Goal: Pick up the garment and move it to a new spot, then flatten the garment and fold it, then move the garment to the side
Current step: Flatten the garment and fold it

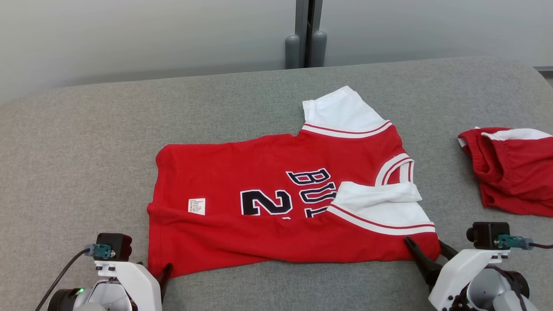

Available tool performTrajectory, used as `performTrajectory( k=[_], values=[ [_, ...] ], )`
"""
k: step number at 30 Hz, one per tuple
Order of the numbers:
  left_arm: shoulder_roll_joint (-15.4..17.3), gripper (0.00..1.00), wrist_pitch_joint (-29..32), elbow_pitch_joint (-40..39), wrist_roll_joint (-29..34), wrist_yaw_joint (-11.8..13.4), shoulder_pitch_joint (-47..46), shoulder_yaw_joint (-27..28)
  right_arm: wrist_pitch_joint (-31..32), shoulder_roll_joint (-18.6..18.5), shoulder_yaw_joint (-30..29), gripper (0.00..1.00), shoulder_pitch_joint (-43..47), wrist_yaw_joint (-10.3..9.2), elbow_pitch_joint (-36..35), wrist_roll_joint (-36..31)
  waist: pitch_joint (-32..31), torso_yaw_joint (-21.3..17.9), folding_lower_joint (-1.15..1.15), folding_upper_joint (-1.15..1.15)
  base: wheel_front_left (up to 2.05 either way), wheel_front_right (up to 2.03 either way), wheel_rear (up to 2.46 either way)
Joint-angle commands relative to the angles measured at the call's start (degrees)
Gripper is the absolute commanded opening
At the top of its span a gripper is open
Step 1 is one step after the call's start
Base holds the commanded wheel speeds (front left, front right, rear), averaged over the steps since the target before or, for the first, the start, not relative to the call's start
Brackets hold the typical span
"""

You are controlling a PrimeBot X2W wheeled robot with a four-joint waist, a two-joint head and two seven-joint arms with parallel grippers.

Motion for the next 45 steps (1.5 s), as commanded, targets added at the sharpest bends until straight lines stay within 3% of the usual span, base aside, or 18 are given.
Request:
performTrajectory(
  k=[1,4,5,6,7,8,9,10,19,30,45],
  values=[
    [-0.2,1.0,0.52,0.72,-0.44,-0.32,-0.74,0.14,0.92,0.4,-0.43,1.0,0.78,0.0,-0.1,-0.53,0.09,-0.09,0.0,0.0,0.0,0.0,0.0],
    [-0.41,1.0,3.01,1.85,-1.59,-1.41,-0.67,-0.8,2.69,1.24,-1.42,1.0,0.98,0.0,-0.59,-1.46,0.43,-0.2,0.0,0.0,0.0,0.0,0.0],
    [-0.67,1.0,3.17,1.86,-2.05,-1.73,-0.67,-0.73,3.1,1.62,-1.65,0.8,1.22,0.0,-0.82,-1.64,0.53,-0.21,0.0,0.0,0.0,0.0,0.0],
    [-0.86,1.0,3.48,1.75,-2.42,-2.1,-0.64,-0.67,3.52,1.87,-1.84,0.48,1.46,0.0,-1.06,-1.88,0.62,-0.2,0.0,0.0,0.0,0.0,0.0],
    [-0.86,0.87,3.57,1.65,-2.63,-2.48,-0.71,-0.68,3.92,2.0,-2.04,0.34,1.59,0.0,-1.34,-2.05,0.72,-0.19,0.0,0.0,0.0,0.0,0.0],
    [-0.82,0.65,3.28,1.49,-2.53,-2.62,-0.89,-0.65,4.15,2.12,-2.23,0.23,1.65,0.01,-1.63,-2.33,0.78,-0.17,0.0,0.0,0.0,0.0,0.0],
    [-0.82,0.08,2.9,1.28,-2.41,-2.79,-1.01,-0.5,4.36,2.22,-2.4,0.0,1.71,0.01,-1.91,-2.52,0.84,-0.16,0.0,0.0,0.0,0.0,0.0],
    [-0.77,0.0,2.83,1.16,-2.49,-2.96,-0.99,-0.43,4.54,2.29,-2.55,0.0,1.87,0.0,-2.22,-2.57,0.86,-0.16,0.0,0.0,0.0,0.0,0.0],
    [2.79,0.0,2.52,-2.19,-2.64,-1.96,-0.33,1.16,6.19,1.11,-4.35,0.0,2.23,0.0,-5.8,-1.81,0.39,-0.11,0.0,0.0,0.0,0.0,0.0],
    [9.88,0.0,7.68,-13.7,-4.05,0.64,3.33,1.23,13.82,-2.47,-6.11,0.0,7.73,0.0,-13.6,0.02,-1.73,0.98,0.0,0.0,0.0,0.0,0.0],
    [15.58,0.0,12.77,-25.0,-7.12,4.42,10.25,0.05,23.98,0.93,-13.18,0.0,21.89,0.0,-28.52,-3.08,-4.26,1.07,0.0,0.0,0.0,0.0,0.0]
  ],
)
